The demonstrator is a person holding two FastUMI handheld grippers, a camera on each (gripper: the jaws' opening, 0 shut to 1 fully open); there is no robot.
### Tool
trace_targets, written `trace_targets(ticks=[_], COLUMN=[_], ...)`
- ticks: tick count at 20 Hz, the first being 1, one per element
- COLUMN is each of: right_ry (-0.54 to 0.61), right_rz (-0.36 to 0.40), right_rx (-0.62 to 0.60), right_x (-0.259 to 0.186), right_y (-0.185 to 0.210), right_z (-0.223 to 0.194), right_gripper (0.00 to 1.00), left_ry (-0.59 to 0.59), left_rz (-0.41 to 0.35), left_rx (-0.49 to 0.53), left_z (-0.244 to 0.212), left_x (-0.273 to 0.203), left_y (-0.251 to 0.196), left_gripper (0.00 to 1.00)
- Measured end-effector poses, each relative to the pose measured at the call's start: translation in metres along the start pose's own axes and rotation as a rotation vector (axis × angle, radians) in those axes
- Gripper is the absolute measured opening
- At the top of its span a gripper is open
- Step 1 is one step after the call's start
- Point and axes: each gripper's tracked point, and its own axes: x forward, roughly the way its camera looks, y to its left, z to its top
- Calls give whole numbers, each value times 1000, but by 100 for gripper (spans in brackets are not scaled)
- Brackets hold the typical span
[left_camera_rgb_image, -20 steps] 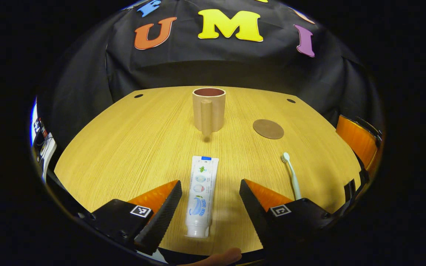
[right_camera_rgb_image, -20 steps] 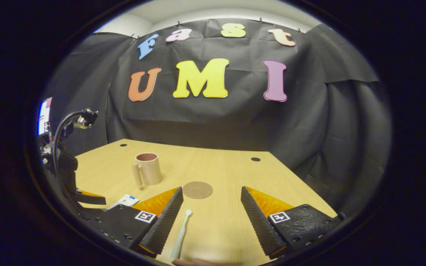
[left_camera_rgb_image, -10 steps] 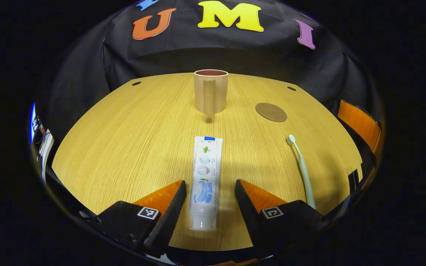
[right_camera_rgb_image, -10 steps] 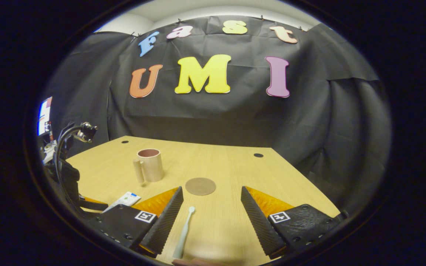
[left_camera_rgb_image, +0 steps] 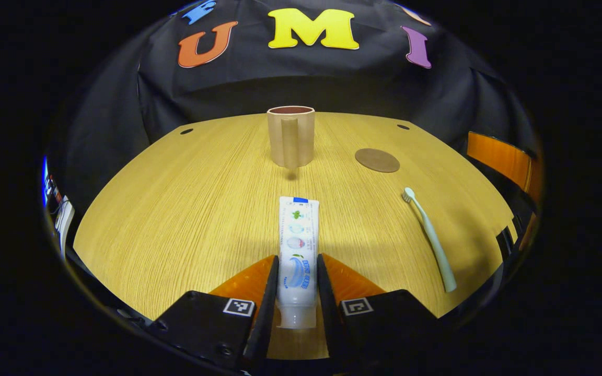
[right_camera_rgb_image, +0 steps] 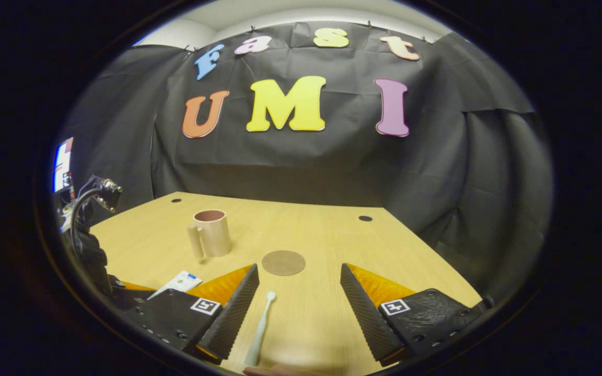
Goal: Put the toothbrush and toothpaste on the desktop into the cup, then pick up the cup and place it on the coaster on the desktop.
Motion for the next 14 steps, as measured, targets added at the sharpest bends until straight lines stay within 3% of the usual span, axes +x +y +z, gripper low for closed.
trace_targets(ticks=[1,2,7,12,14], right_ry=[13,29,125,283,305], right_rz=[-1,-1,12,40,39], right_rx=[0,-1,-6,32,6], right_x=[1,3,12,21,24], right_y=[2,4,17,30,33], right_z=[-4,-8,-43,-87,-97], right_gripper=[95,95,96,94,96], left_ry=[-5,-8,-51,-240,-297], left_rz=[2,6,-8,126,141], left_rx=[6,-1,-30,16,8], left_z=[-1,-2,2,45,56], left_x=[1,2,1,-24,-29], left_y=[1,2,-2,22,24], left_gripper=[50,43,41,41,41])
